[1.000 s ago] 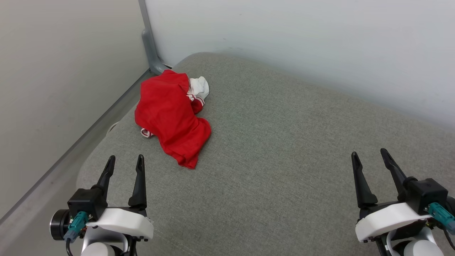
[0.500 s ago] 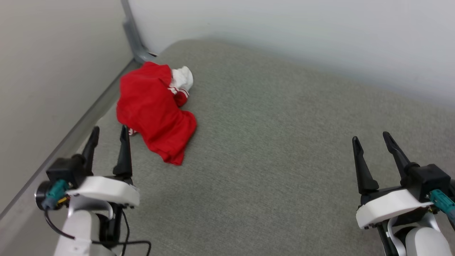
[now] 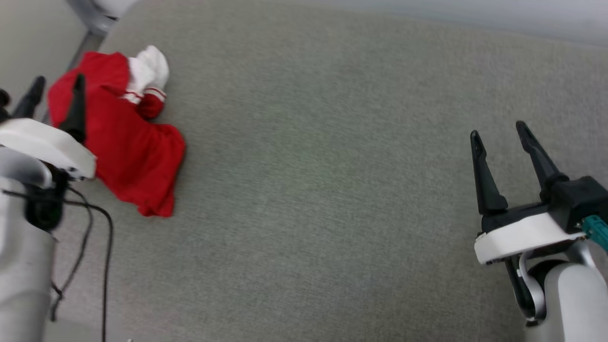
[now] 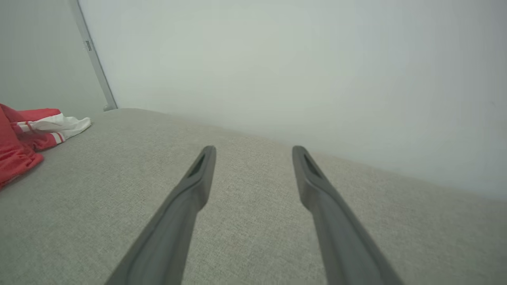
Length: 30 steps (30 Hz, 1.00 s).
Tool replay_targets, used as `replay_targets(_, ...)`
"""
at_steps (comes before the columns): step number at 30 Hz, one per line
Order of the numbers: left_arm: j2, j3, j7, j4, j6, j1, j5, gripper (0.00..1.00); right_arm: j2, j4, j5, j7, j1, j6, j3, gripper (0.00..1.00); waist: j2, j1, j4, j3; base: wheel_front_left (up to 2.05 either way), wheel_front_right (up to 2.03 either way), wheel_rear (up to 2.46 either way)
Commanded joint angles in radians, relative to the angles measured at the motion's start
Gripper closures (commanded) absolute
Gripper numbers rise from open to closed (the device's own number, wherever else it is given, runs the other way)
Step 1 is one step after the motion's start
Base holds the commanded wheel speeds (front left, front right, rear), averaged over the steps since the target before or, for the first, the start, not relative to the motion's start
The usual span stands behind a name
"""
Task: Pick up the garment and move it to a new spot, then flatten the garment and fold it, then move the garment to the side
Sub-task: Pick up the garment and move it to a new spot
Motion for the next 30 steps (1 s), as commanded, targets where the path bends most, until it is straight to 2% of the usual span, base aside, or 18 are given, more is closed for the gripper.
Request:
replay_targets(1, 0.033, -0.013, 0.041, 0.020, 0.001, -0.037, -0.032, 0.00, 0.000, -0.005, -0.007, -0.006, -0.030, 0.000, -0.004, 0.00, 0.0000, -0.0001, -0.069, 0.079, 0.00, 0.00, 0.00)
replay_targets(8, 0.199, -0.040, 0.321, 0.146, 0.001, -0.142, -0.180, 0.00, 0.000, -0.020, -0.010, -0.021, -0.080, 0.000, -0.002, 0.00, 0.0000, -0.0001, -0.125, 0.178, 0.00, 0.00, 0.00)
replay_targets(11, 0.226, -0.052, 0.430, 0.205, 0.000, -0.170, -0.220, 0.00, 0.000, -0.021, -0.005, -0.029, -0.094, 0.000, -0.005, 0.00, 0.0000, -0.0001, -0.140, 0.209, 0.00, 0.00, 0.00)
replay_targets(16, 0.243, -0.074, 0.589, 0.271, 0.000, -0.163, -0.292, 0.00, 0.000, -0.022, -0.007, -0.034, -0.112, 0.000, -0.007, 0.00, 0.0000, -0.0001, -0.158, 0.243, 0.00, 0.00, 0.00)
replay_targets(23, 0.195, -0.110, 0.738, 0.346, 0.000, -0.095, -0.366, 0.00, 0.000, -0.031, -0.009, -0.028, -0.126, 0.000, -0.002, 0.00, 0.0000, -0.0001, -0.169, 0.272, 0.00, 0.00, 0.00)
replay_targets(24, 0.188, -0.116, 0.742, 0.353, 0.000, -0.089, -0.366, 0.17, 0.000, -0.031, -0.010, -0.027, -0.127, 0.000, -0.002, 0.00, 0.0000, -0.0001, -0.170, 0.273, 0.00, 0.00, 0.00)
replay_targets(25, 0.183, -0.120, 0.736, 0.358, 0.000, -0.087, -0.364, 0.52, 0.000, -0.033, -0.012, -0.026, -0.128, 0.000, -0.002, 0.00, 0.0000, -0.0001, -0.171, 0.272, 0.00, 0.00, 0.00)
replay_targets(26, 0.175, -0.125, 0.735, 0.362, 0.000, -0.084, -0.365, 1.00, 0.000, -0.034, -0.014, -0.025, -0.130, 0.000, -0.002, 0.00, 0.0000, -0.0001, -0.172, 0.270, 0.00, 0.00, 0.00)
replay_targets(30, 0.173, -0.132, 0.713, 0.363, 0.000, -0.088, -0.357, 1.00, 0.000, -0.036, -0.016, -0.031, -0.131, 0.000, -0.007, 0.00, 0.0000, -0.0001, -0.171, 0.256, 0.00, 0.00, 0.00)
